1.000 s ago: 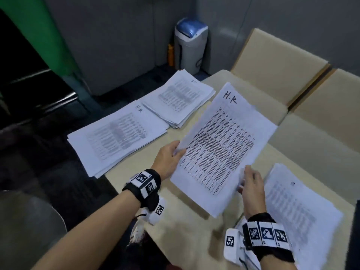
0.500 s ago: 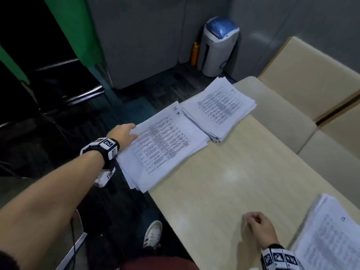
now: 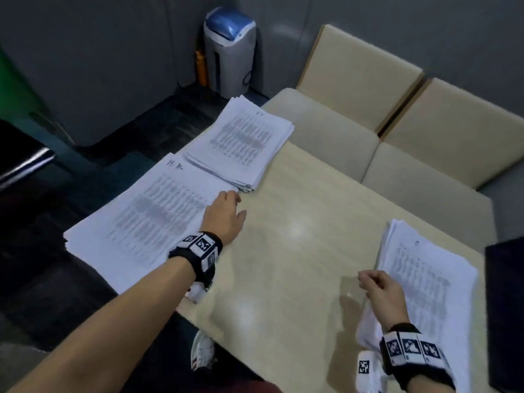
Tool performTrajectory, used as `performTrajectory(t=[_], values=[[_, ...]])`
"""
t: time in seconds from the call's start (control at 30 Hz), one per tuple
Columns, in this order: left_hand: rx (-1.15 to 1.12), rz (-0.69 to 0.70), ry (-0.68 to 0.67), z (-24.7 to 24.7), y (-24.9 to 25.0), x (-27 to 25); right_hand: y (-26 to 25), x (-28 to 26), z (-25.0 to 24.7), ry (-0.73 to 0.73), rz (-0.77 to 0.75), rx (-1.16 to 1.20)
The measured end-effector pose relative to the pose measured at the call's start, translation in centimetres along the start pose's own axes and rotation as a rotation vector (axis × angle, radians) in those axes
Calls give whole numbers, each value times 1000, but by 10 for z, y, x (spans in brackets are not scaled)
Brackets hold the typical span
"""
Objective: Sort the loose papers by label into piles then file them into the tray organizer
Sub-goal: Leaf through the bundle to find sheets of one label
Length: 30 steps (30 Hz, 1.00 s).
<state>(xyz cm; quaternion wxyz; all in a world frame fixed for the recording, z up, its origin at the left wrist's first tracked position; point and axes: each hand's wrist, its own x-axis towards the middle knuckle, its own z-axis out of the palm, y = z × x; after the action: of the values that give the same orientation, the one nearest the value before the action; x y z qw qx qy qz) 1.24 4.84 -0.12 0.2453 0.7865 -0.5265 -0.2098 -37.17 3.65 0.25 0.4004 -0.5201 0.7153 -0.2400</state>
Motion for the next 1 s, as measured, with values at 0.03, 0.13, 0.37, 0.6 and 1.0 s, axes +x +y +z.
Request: performTrajectory(t=[0.03,0.13,0.37,0.6,1.0], values=[[-54,39,-45,19,26,-4,8,2,-16,36,17,3],[-157,102,-202,75,104,-19,34,8,-66,148,101,-22],[-202,136,-455,184,226,-58,96,28,-156,335,369,-186],[-189,60,-355,234,271,-80,125,63,-183,385,338,-119],[-64,-100,-248,240,280,-60,139,58,-193,439,215,-152]])
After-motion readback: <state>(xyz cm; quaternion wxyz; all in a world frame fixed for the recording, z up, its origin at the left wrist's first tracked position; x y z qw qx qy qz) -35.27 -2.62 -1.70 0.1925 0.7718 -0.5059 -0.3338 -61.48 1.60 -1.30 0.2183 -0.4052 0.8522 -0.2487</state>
